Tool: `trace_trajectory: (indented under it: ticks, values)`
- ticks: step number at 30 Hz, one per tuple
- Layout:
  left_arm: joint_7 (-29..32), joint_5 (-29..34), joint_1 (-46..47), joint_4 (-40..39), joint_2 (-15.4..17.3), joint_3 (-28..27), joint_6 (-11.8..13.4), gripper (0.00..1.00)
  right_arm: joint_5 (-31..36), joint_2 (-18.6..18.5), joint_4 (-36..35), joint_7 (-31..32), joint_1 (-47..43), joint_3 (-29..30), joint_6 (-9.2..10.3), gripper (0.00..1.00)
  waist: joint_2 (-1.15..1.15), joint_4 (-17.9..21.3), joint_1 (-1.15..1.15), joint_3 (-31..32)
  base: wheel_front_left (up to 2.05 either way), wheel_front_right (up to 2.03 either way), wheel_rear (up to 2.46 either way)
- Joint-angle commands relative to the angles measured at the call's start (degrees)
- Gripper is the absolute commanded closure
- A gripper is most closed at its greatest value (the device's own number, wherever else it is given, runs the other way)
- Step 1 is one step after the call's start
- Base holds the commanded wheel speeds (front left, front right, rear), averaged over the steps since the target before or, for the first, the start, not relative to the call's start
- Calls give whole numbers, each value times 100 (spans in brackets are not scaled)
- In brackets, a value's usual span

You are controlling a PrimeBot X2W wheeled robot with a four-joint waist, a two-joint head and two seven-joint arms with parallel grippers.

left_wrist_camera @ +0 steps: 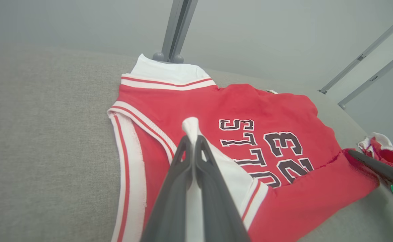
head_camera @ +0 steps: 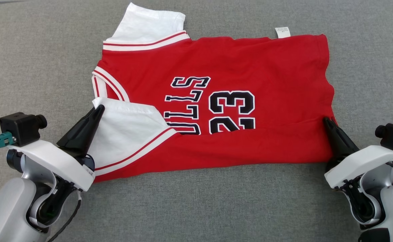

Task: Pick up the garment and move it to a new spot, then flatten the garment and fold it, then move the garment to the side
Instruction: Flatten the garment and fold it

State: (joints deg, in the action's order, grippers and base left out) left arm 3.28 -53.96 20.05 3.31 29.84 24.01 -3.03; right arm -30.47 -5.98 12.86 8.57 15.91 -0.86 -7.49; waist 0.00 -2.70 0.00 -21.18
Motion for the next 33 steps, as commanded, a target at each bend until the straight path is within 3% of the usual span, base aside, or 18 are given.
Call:
trace_trajectory:
  ticks: [1,6,7,8,9,13,19,26,28,33]
  values:
    - [-70,44,142,142,-7,-5,-61,100,-54,-50,65,-72,108,-41,1,100,0,19,0,-36,0,0,0]
    - [-215,23,354,709,-162,55,-193,100,-182,-95,278,-184,264,-254,1,100,0,55,0,-81,0,0,0]
    - [-182,-9,363,813,-183,83,-205,76,-216,-97,297,-201,269,-302,1,76,0,61,0,-74,0,0,0]
    - [-185,-17,379,889,-198,91,-213,48,-261,-111,288,-258,264,-327,1,26,0,67,0,-63,0,0,0]
    - [-247,-13,397,955,-226,72,-200,0,-315,-115,265,-293,228,-347,1,0,0,66,0,-44,0,0,0]
    - [-546,-4,285,1139,-322,-45,-80,0,-319,-123,20,-572,-65,-280,1,0,0,50,0,80,0,0,0]
    - [-1356,128,-22,1155,-478,-465,527,0,138,-16,-568,-1091,-491,89,1,0,0,139,0,300,0,0,0]
    - [-1792,719,-232,490,-623,-815,1146,0,930,134,-1212,-1425,-634,260,1,0,0,168,0,495,0,0,0]
    - [-1820,891,-309,291,-716,-936,1199,0,1087,163,-1327,-1456,-673,226,1,0,0,156,0,540,0,0,0]
    - [-1831,1417,-578,41,-1055,-1362,1053,0,1402,208,-1395,-1527,-780,144,1,0,0,155,0,663,0,0,0]
